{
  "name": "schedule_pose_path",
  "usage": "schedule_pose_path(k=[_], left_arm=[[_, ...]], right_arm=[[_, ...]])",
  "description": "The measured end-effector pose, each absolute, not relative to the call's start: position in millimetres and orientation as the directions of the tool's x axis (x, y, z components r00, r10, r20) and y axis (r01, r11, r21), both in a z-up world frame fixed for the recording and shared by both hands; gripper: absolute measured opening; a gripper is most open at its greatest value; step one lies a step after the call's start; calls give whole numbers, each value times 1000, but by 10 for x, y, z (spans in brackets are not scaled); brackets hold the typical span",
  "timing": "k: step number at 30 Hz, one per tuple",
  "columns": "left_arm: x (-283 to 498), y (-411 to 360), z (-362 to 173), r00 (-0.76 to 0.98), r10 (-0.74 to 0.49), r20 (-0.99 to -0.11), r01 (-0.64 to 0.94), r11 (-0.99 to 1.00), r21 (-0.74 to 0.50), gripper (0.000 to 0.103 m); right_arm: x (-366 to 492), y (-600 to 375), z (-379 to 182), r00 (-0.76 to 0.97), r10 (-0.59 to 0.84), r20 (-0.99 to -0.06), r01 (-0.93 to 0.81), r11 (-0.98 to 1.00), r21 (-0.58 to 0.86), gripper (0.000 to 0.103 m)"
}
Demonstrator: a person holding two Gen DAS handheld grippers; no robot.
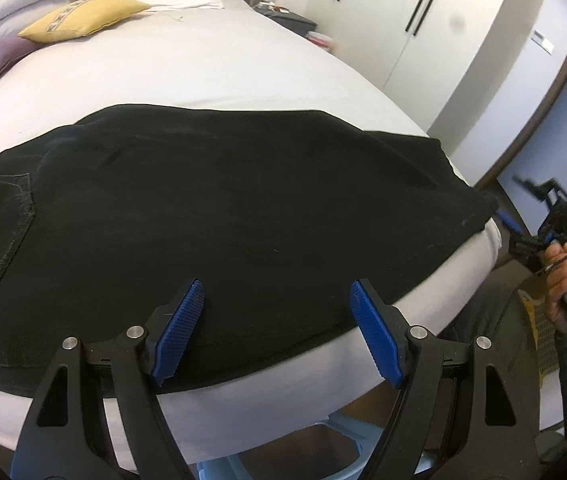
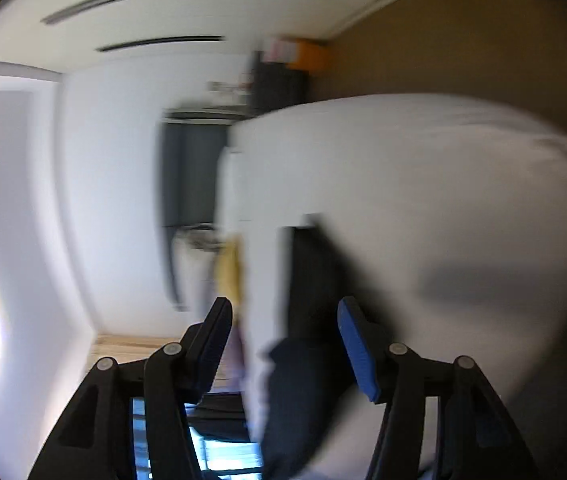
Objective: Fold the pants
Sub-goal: 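Fold the jeans over with both tools and release them onto the bed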
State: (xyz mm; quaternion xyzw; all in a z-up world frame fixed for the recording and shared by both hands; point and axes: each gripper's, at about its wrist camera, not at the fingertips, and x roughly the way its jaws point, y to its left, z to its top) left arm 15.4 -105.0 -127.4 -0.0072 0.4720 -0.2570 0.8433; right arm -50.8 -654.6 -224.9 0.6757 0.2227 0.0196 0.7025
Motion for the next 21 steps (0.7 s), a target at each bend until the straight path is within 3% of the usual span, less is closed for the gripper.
schedule_pose_path(k=[5, 10, 13, 16, 21], left_arm=[[149, -1138, -1349, 401, -441, -803, 425, 866, -264, 75], [96, -1242, -1370, 389, -453, -802, 444, 855, -267, 75], [98, -1251, -1394, 387, -456, -802, 439, 855, -275, 75], [100, -1261, -1401, 386, -459, -800, 440, 854, -277, 75], [88, -1300, -1412, 383, -465, -798, 449, 849, -279, 75]], right_arm=[[-619, -6424, -2439, 838, 404, -368, 373, 69, 925, 59], [-480, -6263, -2638, 841, 436, -322, 359, -3, 933, 61], [-486, -6264, -2616, 864, 414, -285, 334, -49, 941, 74], [-540, -6283, -2702, 900, 376, -221, 306, -182, 935, 80], [-507, -6178, -2670, 902, 388, -189, 279, -189, 942, 80]])
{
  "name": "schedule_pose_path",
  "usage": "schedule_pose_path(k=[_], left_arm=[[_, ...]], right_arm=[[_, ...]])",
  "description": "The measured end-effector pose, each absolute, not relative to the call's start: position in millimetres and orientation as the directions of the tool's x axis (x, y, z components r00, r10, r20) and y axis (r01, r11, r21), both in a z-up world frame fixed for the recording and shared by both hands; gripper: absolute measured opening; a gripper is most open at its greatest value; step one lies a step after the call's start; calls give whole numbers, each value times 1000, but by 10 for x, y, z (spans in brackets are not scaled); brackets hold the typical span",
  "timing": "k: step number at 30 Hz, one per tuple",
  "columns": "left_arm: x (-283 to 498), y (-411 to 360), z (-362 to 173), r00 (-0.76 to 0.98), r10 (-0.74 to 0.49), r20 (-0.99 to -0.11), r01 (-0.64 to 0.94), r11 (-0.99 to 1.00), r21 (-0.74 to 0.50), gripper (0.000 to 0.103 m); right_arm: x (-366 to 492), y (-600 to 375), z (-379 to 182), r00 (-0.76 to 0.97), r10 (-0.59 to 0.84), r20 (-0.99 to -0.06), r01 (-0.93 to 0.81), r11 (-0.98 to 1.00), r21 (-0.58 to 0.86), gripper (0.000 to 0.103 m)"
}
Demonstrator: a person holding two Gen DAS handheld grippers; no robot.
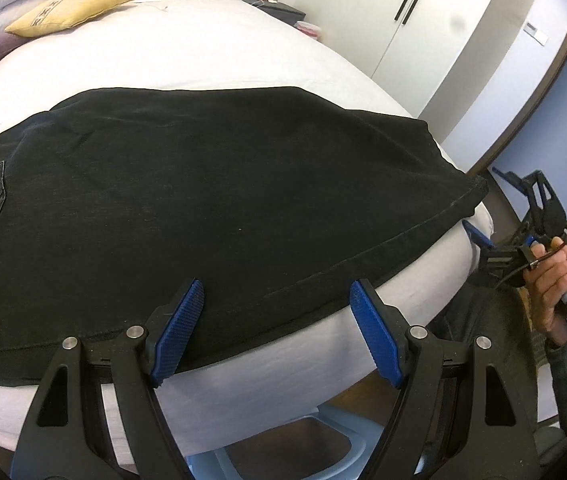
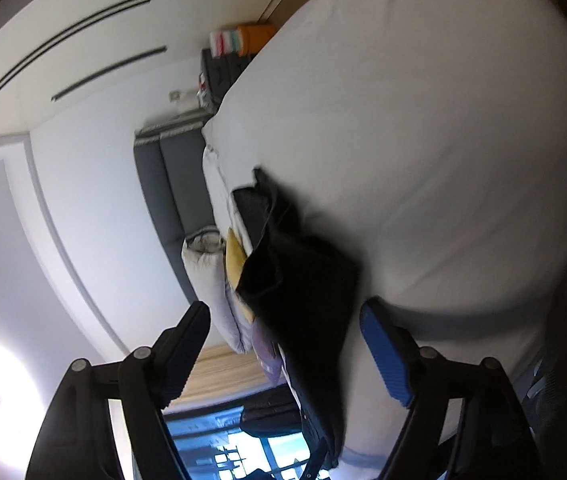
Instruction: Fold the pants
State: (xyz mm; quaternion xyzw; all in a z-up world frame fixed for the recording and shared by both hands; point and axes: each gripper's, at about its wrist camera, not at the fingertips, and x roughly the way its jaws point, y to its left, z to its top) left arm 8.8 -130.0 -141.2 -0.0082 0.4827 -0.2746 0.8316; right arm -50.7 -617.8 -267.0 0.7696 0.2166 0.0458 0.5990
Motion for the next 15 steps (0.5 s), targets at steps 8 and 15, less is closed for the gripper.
schedule_pose_path(k=[8, 15], left_arm=[[77, -1298, -1414, 381, -466, -798, 451, 847, -280, 75], [85, -1320, -1427, 380, -461, -802, 452, 849, -274, 75]], right_arm=[[-313, -6083, -2748, 898, 404, -176, 259, -162, 952, 77], [-357, -6091, -2781, 889, 404, -218, 284, -109, 953, 10]])
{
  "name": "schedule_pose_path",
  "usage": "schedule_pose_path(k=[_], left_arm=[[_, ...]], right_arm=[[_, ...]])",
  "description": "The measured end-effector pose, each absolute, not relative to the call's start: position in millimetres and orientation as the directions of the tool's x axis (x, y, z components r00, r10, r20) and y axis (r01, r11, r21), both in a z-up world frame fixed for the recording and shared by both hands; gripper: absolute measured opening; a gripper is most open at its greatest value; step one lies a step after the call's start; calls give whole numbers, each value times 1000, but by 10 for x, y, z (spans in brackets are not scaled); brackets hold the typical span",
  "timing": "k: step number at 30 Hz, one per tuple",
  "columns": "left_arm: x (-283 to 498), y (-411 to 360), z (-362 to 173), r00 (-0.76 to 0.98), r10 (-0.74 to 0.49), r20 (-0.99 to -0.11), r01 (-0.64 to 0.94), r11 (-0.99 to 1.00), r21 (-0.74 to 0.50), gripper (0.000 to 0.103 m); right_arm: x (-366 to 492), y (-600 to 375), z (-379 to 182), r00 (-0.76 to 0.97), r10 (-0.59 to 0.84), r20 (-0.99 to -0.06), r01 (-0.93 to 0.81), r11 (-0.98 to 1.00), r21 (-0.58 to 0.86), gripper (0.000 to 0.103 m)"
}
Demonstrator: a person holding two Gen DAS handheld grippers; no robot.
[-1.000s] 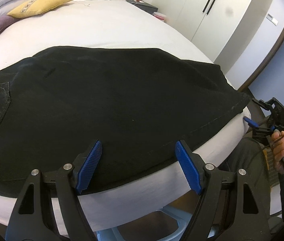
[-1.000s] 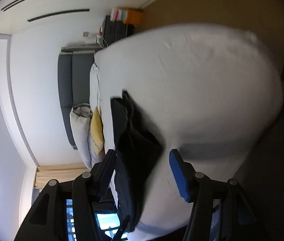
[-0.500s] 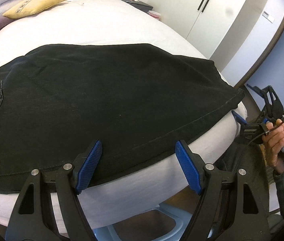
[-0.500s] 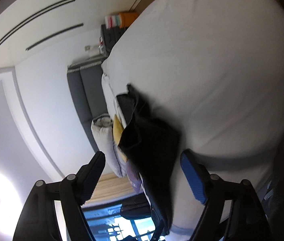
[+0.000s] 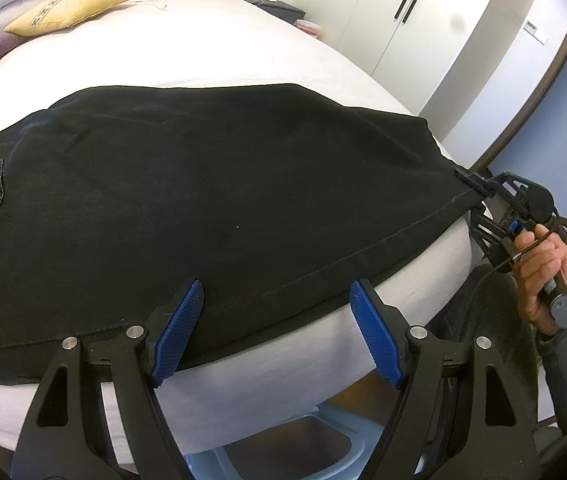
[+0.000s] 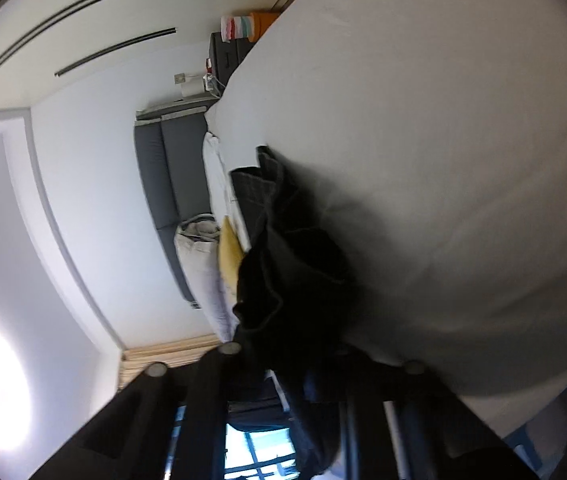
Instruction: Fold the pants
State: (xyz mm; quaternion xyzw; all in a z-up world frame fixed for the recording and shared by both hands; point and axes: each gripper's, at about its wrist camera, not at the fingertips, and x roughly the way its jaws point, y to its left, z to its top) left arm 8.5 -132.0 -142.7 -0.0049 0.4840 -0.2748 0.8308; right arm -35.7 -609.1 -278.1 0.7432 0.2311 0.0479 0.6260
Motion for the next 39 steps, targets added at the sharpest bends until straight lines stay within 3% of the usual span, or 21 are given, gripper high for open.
schedule_pose_path(k=[5, 9, 12, 18, 23, 26, 33, 36, 39], left_arm=[[139, -1359, -1399, 381, -456, -804, 460, 848, -263, 75], [274, -1415, -1400, 392, -445, -805, 454, 855, -251, 75], [365, -1481, -1372, 402, -445, -800, 456, 855, -247, 75], [610, -1547, -1424, 394, -445, -804, 426, 864, -269, 75], [698, -1592, -1427, 399, -453, -797, 422, 863, -278, 75], [717, -1580, -1498, 393, -444, -805, 423, 865, -270, 75], [746, -1520, -1505, 422, -433, -797, 412, 874, -257, 75], [732, -1472, -1496, 431, -453, -781, 407, 869, -280, 75], [709, -1460, -1491, 439, -477, -762, 415, 859, -299, 75]], right_arm=[[-383, -6129, -2651, 877, 393, -278, 315, -32, 949, 8], [-347, -6110, -2348, 861, 368, -350, 312, 161, 937, 7], [-416, -6148, -2586, 827, 362, -430, 410, 134, 902, 7], [-560, -6163, -2545, 844, 339, -415, 403, 109, 909, 7], [-497, -6211, -2405, 827, 317, -464, 415, 213, 885, 6], [-505, -6265, -2608, 821, 320, -474, 439, 180, 881, 5], [-462, -6305, -2512, 818, 296, -494, 444, 222, 868, 5], [-485, -6326, -2628, 828, 307, -469, 442, 157, 883, 5], [-450, -6308, -2474, 833, 296, -467, 419, 214, 883, 5]])
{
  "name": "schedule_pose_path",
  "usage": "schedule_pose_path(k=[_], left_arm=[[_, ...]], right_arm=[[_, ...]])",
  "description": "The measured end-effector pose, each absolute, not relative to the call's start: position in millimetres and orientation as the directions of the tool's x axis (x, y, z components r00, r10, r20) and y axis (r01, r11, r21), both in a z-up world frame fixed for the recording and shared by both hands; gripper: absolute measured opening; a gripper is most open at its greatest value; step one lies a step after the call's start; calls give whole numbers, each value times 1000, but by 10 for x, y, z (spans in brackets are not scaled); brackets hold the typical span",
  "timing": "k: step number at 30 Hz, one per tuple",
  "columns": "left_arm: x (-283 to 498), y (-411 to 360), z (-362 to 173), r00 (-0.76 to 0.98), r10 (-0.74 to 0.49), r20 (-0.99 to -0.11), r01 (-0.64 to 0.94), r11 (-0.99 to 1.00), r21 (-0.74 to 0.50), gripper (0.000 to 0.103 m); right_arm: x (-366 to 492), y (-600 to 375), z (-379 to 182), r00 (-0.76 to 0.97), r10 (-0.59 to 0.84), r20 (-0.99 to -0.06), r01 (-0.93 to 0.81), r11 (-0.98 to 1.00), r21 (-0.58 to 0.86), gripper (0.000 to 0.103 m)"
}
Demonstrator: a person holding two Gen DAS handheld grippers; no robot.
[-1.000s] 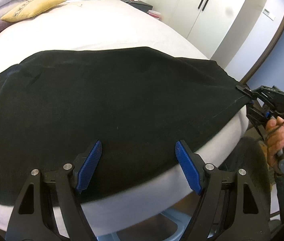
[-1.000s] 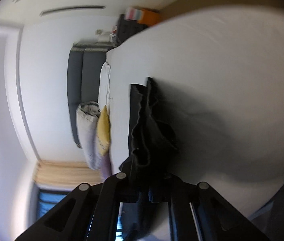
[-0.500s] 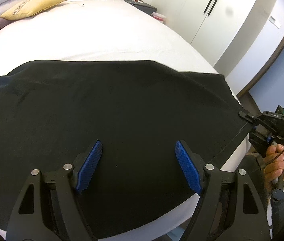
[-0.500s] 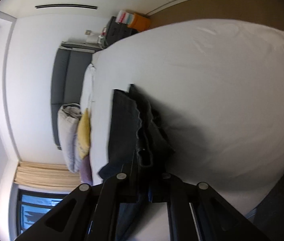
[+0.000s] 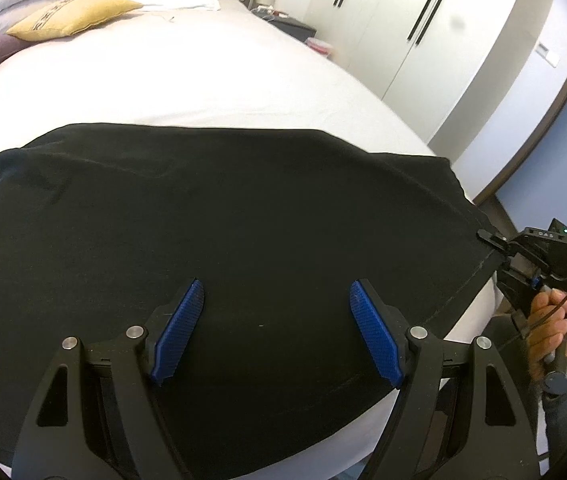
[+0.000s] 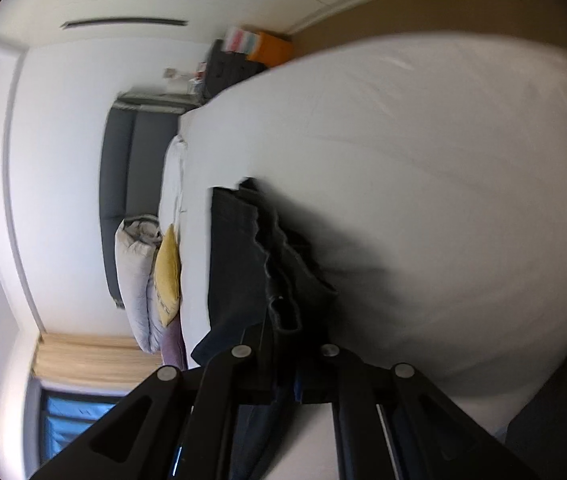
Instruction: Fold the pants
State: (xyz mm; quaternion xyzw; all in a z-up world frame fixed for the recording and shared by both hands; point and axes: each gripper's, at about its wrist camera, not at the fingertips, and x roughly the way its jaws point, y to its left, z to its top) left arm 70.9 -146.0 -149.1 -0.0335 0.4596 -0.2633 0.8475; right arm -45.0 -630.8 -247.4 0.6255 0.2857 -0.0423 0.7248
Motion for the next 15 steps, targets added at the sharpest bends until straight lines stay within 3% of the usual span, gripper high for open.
schedule_pose_path(k=[5, 9, 13, 15], left_arm=[[706, -1626, -1485, 432, -509, -744, 439, 840, -320, 76], [757, -1849, -1659, 427, -433, -794, 472, 855, -213, 78], [782, -1848, -1659, 433, -440, -787, 465, 857, -223, 79], [777, -1716, -1613, 427, -484, -763, 443, 848, -290, 79]], right_arm=[[-445, -6289, -2565, 828, 292, -478, 435, 202, 877, 5], [-431, -6289, -2528, 826, 287, -485, 446, 195, 874, 5], [-416, -6255, -2438, 818, 256, -516, 469, 224, 855, 5], [-384, -6218, -2293, 812, 228, -537, 474, 280, 835, 6]])
